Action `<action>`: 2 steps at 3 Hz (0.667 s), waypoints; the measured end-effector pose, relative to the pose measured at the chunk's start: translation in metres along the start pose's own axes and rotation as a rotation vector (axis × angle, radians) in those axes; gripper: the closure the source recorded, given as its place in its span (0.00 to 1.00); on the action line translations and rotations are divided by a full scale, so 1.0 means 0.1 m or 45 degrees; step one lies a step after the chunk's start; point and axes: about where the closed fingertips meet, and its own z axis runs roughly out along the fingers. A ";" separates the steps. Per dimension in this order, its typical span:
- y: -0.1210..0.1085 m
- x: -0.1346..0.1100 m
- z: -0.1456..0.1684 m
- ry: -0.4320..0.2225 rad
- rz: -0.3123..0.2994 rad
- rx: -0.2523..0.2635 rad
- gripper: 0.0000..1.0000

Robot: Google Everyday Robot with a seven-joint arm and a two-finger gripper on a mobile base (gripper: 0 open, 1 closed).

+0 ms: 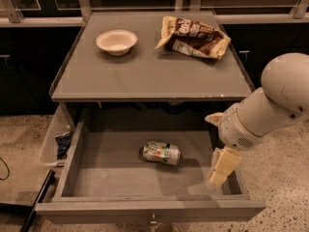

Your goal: Pick 7up can from top drawer and place on counter

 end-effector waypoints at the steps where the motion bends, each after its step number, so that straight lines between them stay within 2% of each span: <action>1: -0.04 -0.02 0.28 -0.104 0.052 -0.020 0.00; 2: -0.11 -0.05 0.62 -0.222 0.054 0.031 0.00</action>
Offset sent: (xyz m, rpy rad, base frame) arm 0.0449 0.0425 -0.0889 0.2786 -0.1601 -0.0756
